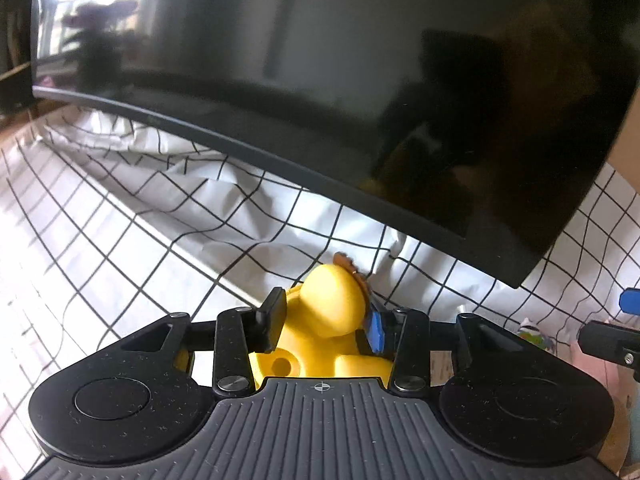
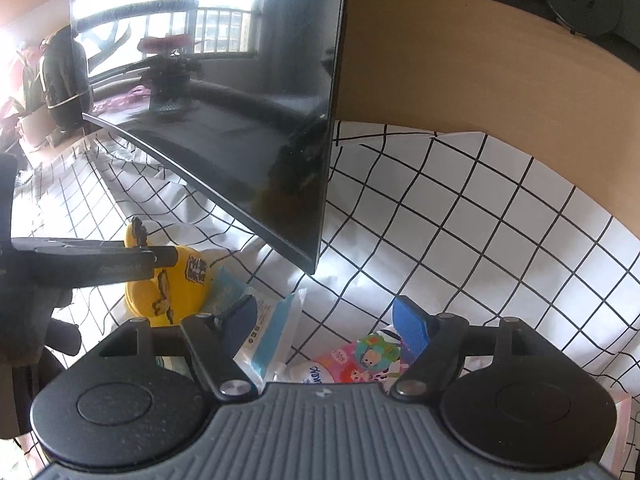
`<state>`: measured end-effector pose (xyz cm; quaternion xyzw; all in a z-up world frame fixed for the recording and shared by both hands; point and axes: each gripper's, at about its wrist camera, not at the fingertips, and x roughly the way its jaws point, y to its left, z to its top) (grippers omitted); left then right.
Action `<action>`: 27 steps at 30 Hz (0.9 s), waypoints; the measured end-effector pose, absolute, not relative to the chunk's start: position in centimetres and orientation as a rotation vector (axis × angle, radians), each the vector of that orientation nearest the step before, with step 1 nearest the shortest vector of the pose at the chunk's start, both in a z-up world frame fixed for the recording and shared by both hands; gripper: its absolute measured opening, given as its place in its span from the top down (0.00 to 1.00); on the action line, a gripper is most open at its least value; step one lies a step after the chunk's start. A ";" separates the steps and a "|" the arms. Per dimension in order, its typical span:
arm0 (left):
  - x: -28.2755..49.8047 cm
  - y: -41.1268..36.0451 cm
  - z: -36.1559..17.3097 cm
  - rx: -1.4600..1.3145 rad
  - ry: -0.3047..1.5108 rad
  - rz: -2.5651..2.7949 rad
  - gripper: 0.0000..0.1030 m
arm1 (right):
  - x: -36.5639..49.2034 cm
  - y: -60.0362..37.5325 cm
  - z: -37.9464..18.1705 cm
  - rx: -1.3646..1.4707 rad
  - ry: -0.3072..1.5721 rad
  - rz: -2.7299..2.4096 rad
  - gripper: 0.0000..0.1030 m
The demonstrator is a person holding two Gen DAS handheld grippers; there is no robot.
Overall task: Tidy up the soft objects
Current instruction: 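Grasp the blue wet-wipe packet with the right tool while the left tool holds the toy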
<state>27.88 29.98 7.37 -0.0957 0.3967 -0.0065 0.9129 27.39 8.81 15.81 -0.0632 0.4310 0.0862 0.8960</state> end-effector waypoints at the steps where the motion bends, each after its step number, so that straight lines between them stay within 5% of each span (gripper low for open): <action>1: 28.0 30.3 7.3 -0.211 0.823 -0.026 0.56 | 27.4 8.9 15.8 -0.133 0.893 0.179 0.27; 7: 28.5 31.9 6.4 -0.299 0.876 -0.121 0.61 | 27.6 9.0 15.9 -0.123 0.907 0.166 0.27; 10: 27.5 32.6 6.5 -0.348 0.833 -0.150 0.72 | 27.7 9.5 15.9 -0.129 0.928 0.177 0.27; 14: 25.3 34.5 8.6 -0.349 0.722 -0.130 0.75 | 28.3 10.6 16.3 -0.138 0.954 0.208 0.27; 23: 20.6 40.1 9.3 -0.373 0.660 -0.035 0.84 | 33.2 13.8 12.6 -0.048 1.175 0.226 0.27; 27: 20.3 41.4 7.4 -0.415 0.686 0.016 0.85 | 34.8 14.2 10.3 0.013 1.239 0.182 0.47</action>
